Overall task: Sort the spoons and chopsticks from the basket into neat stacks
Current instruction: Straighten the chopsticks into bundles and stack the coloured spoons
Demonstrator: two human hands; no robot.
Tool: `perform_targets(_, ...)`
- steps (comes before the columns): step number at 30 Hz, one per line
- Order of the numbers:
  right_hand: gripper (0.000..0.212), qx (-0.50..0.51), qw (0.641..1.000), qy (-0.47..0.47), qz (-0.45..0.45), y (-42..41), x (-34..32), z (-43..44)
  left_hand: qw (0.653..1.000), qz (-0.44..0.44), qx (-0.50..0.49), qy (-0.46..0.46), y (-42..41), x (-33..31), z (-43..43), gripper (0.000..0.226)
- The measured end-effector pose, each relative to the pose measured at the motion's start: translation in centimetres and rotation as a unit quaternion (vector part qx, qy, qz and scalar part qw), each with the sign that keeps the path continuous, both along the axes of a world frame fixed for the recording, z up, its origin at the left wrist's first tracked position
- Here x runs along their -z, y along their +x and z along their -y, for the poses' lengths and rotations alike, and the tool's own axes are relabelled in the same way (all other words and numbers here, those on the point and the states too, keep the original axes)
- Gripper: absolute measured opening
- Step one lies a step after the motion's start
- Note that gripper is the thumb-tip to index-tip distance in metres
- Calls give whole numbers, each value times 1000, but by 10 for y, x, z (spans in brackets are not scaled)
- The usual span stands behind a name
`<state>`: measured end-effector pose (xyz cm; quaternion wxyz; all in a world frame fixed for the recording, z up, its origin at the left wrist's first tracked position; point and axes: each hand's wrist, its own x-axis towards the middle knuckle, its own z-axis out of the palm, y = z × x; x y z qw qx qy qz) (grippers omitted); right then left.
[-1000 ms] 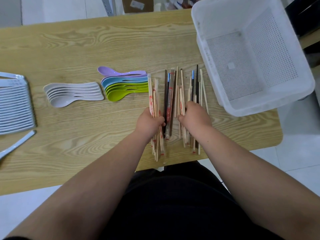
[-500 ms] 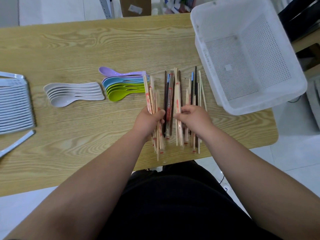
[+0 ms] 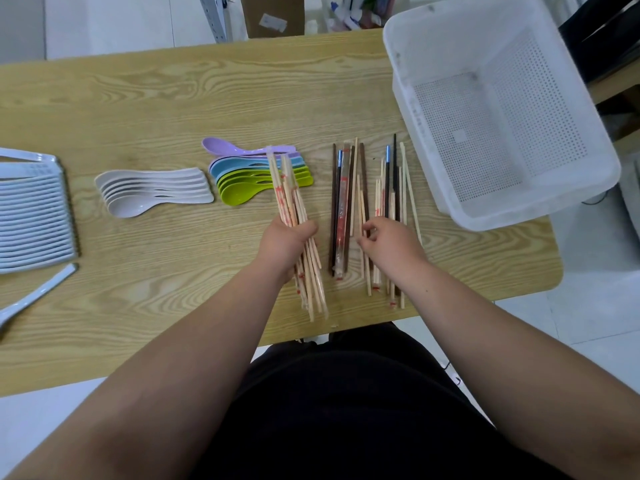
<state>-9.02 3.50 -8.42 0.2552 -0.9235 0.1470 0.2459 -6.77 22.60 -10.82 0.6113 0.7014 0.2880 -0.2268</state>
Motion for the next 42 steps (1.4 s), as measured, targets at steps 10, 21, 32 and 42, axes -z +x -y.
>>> perform_targets(10, 37, -42, 997, -60, 9, 12, 11, 0, 998, -35, -1, -61, -7, 8, -2, 19)
perform_targets(21, 31, 29, 997, -75, -20, 63, 10, -13, 998, -33, 53, -16, -10, 9, -3, 30)
perform_targets(32, 20, 3, 994, -91, -57, 64, 5, -8, 998, -34, 54, -3, -10, 7, -6, 30)
perform_targets(42, 29, 9, 986, -128, -105, 65, 10, -32, 998, -26, 54, -13, -11, 2, -7, 27)
